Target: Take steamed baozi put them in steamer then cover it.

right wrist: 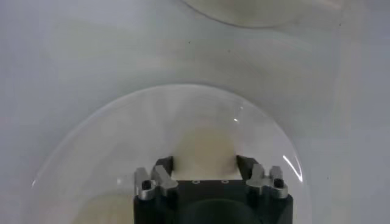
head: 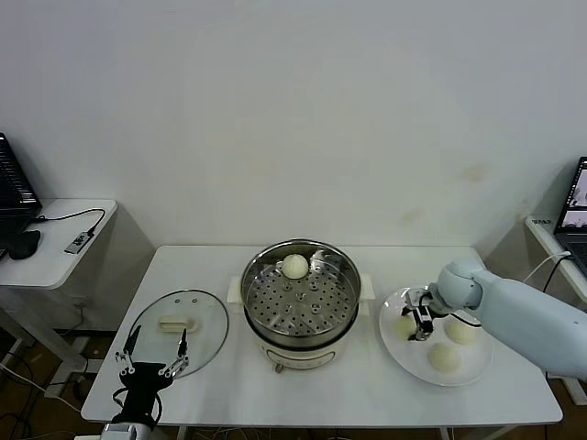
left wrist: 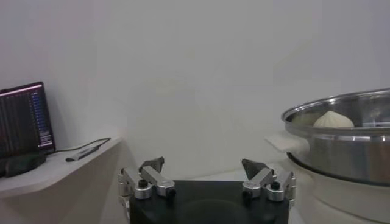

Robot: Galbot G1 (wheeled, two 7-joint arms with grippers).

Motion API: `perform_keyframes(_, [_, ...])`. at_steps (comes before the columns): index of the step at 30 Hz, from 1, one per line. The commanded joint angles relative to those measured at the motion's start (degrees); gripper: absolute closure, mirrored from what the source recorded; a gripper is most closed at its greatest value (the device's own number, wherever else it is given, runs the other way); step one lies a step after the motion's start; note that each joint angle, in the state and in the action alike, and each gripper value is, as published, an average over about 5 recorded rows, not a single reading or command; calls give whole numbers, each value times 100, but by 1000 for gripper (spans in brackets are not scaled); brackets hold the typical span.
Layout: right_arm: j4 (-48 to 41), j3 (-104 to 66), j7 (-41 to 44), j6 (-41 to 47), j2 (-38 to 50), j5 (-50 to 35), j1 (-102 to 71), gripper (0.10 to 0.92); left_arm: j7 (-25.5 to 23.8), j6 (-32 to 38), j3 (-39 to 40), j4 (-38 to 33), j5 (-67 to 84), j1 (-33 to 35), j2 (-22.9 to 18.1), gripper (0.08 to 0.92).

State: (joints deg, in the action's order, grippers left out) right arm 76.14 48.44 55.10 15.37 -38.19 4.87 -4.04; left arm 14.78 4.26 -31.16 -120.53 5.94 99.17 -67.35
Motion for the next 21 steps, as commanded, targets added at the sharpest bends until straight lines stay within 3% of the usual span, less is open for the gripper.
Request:
perform_keyframes(1, [97,0,48,15,83,-87,103,412,-3,-4,3,-6,5,-3,10,177])
perform_keyframes(12, [1223,1782,270,550,937,-1672,3111,399,-8,-16,57,-70,60,-80,71,177])
perform_keyframes(21, [1710,3280,28,1297,-155,-3459,5542,397,-16,-12,88,-98,90,-77,163,177])
